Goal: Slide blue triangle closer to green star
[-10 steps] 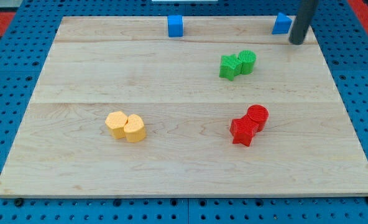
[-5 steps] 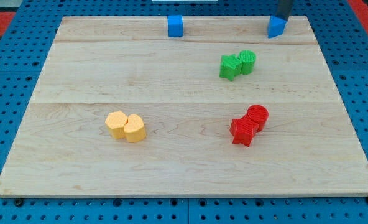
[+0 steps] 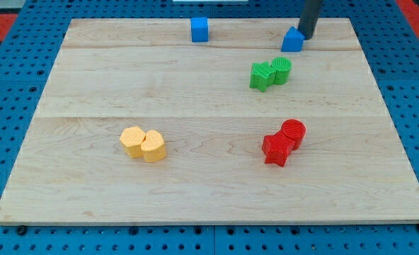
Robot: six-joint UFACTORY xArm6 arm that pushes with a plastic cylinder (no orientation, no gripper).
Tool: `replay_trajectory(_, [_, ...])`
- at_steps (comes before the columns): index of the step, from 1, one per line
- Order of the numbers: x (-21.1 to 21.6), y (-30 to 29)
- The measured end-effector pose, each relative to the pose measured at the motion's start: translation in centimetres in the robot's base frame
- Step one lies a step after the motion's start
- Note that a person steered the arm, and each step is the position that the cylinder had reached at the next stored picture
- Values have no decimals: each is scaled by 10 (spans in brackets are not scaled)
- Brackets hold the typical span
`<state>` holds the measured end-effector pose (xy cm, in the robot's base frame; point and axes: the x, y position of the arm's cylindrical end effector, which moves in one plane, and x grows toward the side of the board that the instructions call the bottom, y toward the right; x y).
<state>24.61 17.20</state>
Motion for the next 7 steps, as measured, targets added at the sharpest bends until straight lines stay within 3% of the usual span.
replay_trajectory(3, [1,-54])
replay_trajectory(6, [23,-30])
replay_trajectory(7, [31,-52])
